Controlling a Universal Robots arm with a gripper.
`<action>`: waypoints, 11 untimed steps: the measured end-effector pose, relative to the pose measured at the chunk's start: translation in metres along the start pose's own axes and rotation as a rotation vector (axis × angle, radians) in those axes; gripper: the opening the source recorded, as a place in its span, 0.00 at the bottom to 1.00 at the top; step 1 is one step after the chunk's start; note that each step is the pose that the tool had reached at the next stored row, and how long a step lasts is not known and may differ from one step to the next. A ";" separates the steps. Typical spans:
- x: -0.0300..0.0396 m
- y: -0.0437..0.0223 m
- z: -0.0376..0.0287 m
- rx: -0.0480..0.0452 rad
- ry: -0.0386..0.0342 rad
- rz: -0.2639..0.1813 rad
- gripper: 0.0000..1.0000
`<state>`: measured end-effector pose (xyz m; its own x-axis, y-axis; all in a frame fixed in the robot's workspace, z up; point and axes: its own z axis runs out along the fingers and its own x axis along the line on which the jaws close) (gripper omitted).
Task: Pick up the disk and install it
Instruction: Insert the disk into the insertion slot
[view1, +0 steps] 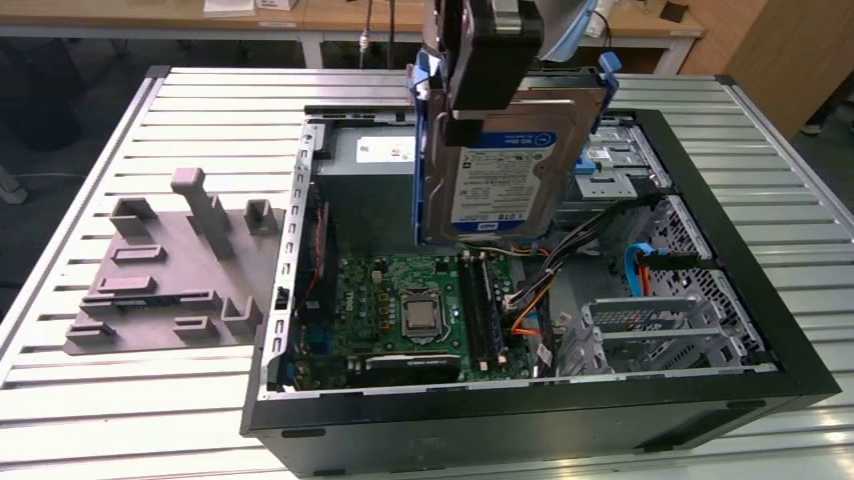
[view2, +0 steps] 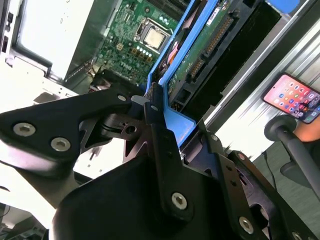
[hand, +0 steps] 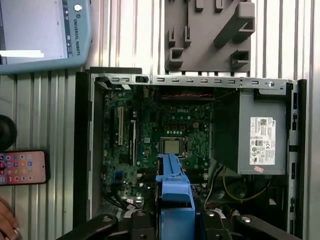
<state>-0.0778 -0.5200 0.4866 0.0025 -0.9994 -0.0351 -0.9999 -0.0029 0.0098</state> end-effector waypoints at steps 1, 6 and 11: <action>0.0007 -0.0010 0.0003 -0.0001 0.0004 0.000 0.36; 0.0112 -0.0024 0.0021 0.0000 0.0003 0.000 0.36; 0.0216 -0.0026 0.0027 -0.0001 0.0008 0.000 0.36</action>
<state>-0.0751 -0.5415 0.4831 0.0022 -0.9994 -0.0343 -0.9999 -0.0025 0.0099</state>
